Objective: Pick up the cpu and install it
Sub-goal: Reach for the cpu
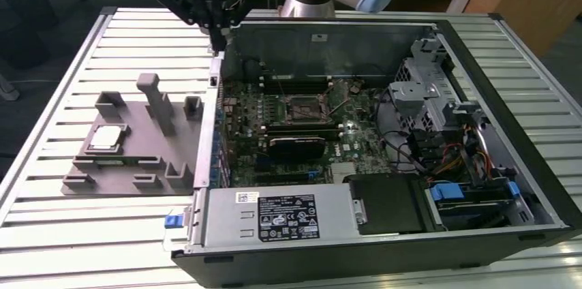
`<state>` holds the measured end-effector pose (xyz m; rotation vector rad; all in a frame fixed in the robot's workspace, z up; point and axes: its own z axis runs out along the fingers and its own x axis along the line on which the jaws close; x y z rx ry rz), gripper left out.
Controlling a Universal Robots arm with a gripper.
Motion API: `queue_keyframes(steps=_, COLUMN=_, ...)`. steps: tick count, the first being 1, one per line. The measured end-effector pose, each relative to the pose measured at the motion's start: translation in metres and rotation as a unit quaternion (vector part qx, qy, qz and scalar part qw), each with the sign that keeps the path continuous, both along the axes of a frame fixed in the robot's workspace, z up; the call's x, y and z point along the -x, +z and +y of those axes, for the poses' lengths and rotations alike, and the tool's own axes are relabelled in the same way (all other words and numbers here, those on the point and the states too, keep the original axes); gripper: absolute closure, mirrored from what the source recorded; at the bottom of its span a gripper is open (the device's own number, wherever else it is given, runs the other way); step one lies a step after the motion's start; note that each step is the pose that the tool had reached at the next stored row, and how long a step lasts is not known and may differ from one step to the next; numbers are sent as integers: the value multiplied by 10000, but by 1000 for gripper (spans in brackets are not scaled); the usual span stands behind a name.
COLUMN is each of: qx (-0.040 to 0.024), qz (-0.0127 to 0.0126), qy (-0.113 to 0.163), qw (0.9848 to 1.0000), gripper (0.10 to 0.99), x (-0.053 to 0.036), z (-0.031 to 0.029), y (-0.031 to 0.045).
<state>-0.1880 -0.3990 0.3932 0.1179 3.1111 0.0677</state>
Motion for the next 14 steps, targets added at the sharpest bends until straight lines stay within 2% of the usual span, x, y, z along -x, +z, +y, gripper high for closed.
queue_keyframes(steps=14, qx=0, qz=-5, qy=0, qw=10000, gripper=980, x=214, z=0, y=0)
